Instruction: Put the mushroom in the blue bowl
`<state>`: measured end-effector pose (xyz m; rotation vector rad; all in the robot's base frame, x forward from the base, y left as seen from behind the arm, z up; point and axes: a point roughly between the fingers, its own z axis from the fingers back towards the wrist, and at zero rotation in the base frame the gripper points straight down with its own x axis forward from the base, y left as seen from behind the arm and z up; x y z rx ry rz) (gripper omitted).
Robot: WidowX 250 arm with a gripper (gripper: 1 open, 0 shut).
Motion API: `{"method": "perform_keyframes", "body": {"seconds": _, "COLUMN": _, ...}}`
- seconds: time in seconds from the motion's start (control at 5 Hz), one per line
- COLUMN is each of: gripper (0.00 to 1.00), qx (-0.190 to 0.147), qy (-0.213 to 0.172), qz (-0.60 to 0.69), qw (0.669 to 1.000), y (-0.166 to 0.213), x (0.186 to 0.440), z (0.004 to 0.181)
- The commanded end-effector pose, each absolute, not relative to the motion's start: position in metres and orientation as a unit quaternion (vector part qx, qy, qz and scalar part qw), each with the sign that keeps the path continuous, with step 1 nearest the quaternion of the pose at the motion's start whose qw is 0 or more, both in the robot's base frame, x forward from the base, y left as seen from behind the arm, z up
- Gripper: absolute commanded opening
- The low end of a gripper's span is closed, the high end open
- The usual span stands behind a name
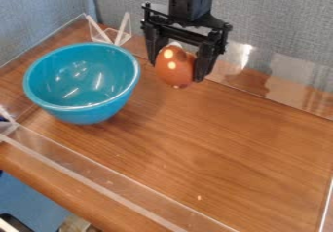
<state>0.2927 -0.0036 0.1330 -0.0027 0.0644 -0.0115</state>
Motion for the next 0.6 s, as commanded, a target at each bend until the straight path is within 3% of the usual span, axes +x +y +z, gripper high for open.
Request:
{"method": "perform_keyframes", "body": {"seconds": 0.0, "gripper": 1.00, "qx": 0.000, "qy": 0.034, "qz": 0.011, "qw": 0.999, "y": 0.013, "x": 0.311, "z": 0.126}}
{"method": "perform_keyframes", "body": {"seconds": 0.4, "gripper": 1.00, "qx": 0.001, "qy": 0.039, "qz": 0.043, "qw": 0.998, "y": 0.042, "x": 0.349, "z": 0.107}}
